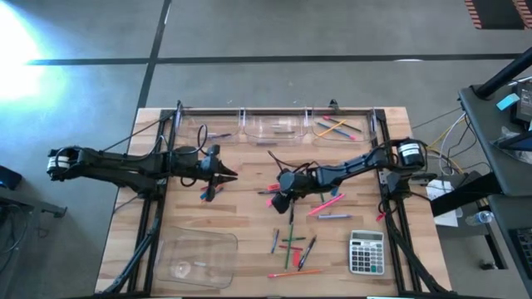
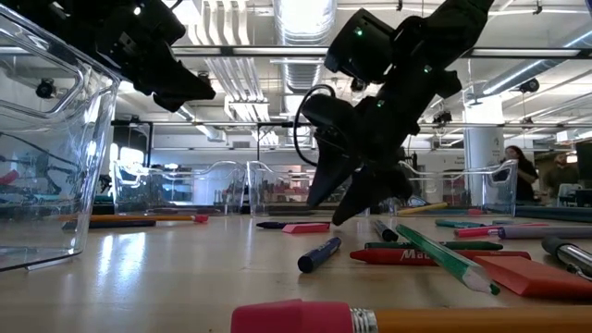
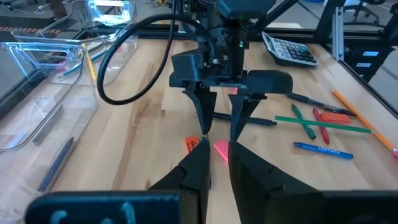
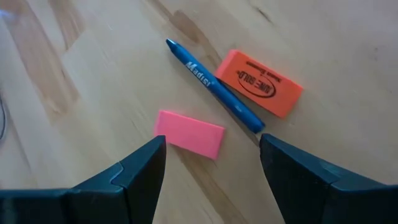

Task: Sort crayons/erasers/pens/pencils in bins
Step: Put the pink eraser into the bottom transparent bin

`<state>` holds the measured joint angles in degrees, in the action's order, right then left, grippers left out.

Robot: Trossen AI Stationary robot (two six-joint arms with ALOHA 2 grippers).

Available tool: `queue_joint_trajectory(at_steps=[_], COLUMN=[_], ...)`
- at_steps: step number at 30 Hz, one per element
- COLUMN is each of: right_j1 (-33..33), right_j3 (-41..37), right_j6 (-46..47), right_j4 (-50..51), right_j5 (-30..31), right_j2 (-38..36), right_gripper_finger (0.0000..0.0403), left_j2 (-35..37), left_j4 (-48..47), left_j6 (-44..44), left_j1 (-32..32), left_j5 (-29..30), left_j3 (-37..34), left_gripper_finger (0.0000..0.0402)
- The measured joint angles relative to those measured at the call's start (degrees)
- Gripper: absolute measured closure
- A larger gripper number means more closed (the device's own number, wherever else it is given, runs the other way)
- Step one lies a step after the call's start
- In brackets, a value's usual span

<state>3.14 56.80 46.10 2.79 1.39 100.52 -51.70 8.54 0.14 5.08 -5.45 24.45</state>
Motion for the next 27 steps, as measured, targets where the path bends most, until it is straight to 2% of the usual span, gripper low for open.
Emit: queue_joint_trajectory(at_steps=[7,19,27], right_j1=[0.1,0.4,1.3], right_j3=[0.5,0.2,0.3], right_j6=[0.9,1.3,2.9], right_j4=[-0.8,1.0,0.9], right_j5=[0.1,-0.7,-0.2], right_j2=[2.3,-0.3,0.9], right_gripper_finger=[0.0156,0.0156,0.0156], left_j2=[0.0,0.0,0.0], left_j4=[-0.1,0.0,0.0], left_j6=[0.0,0.0,0.0], left_j1=[0.0,0.0,0.0], left_j5=[-0.1,-0.3,-0.3], left_j3=[-0.1,-0.3,-0.3], left_gripper_finger=[0.0359,0.0359,0.0359])
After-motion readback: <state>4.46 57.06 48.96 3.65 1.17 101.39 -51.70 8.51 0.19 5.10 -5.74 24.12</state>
